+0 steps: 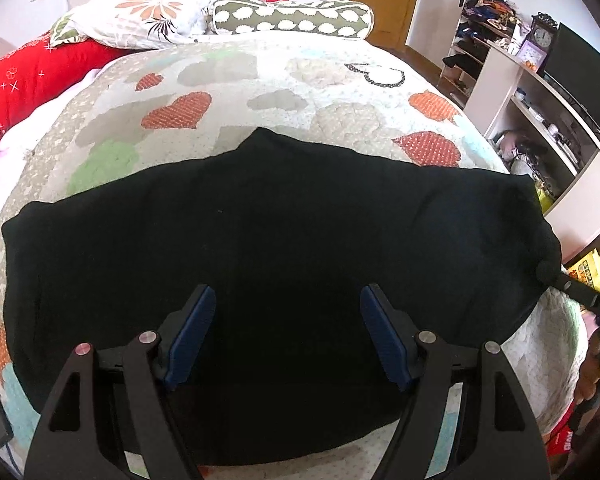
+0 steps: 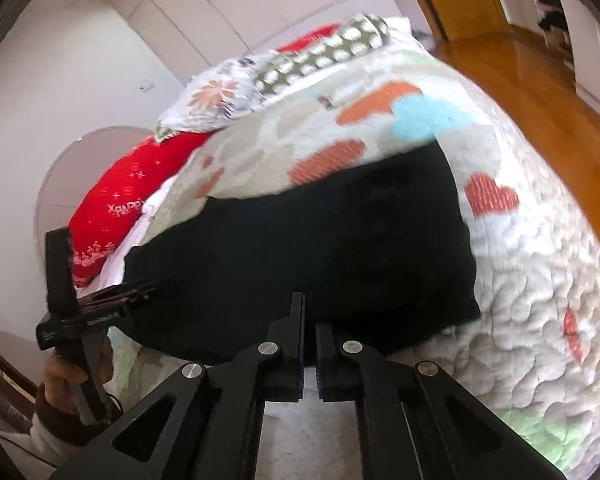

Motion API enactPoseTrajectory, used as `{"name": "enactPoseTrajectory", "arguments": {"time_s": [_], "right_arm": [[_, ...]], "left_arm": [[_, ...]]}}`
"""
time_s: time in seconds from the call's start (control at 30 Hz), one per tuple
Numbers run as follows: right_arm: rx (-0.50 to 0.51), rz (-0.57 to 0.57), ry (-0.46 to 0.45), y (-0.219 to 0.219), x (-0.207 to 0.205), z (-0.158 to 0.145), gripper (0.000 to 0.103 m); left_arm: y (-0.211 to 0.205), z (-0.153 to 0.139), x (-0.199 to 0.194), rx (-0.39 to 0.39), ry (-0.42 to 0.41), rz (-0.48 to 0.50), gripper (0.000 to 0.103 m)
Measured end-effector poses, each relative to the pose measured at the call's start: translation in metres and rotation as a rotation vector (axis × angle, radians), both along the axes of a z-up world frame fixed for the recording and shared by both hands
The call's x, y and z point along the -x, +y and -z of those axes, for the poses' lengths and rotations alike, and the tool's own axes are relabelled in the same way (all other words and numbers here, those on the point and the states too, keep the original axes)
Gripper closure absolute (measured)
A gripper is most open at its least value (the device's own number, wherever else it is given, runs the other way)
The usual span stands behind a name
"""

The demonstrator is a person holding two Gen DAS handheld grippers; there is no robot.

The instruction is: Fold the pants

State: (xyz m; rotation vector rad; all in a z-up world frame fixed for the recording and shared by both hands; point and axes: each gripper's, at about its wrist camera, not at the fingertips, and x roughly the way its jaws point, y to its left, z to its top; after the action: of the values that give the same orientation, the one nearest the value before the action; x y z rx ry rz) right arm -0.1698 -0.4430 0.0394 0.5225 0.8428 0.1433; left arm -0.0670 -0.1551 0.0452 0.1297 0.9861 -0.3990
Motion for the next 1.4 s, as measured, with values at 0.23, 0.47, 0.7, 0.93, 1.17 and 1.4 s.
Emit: {"name": "enactPoseTrajectory", "arguments": {"time_s": [0.23,0.47,0.7,0.93,1.17,1.4], "right_arm": [[-0.053,0.048,0.019,-0.020,0.032,0.004,0.061],[-0.117,0.151,-0.004,-0.043,0.038,0.012,0.044],[-0.096,0.145,-0.053,-0.037,0.031,0.016,0.036],[-0.114,0.155,-0.096,-0.039,0.032,0.019,0.035],[-0.120,0.180,-0.113,-0.040,0.029,0.022,0.032],[-0.179,0.247,-0.078,-0.051,0.011,0.032,0.084]], "left_arm": [[-0.017,-0.016,0.006,0.018,-0.033,0.069,0.028],[-0.068,-0.032,-0.008,0.118,0.007,0.243,0.024],[-0.149,-0.030,-0.029,0.150,0.082,0.449,0.019],[-0.218,-0.013,-0.044,0.105,0.132,0.582,0.019],[-0.257,0.010,-0.044,0.054,0.183,0.683,0.019],[-0.260,0.013,-0.033,0.077,0.137,0.704,0.040]]}}
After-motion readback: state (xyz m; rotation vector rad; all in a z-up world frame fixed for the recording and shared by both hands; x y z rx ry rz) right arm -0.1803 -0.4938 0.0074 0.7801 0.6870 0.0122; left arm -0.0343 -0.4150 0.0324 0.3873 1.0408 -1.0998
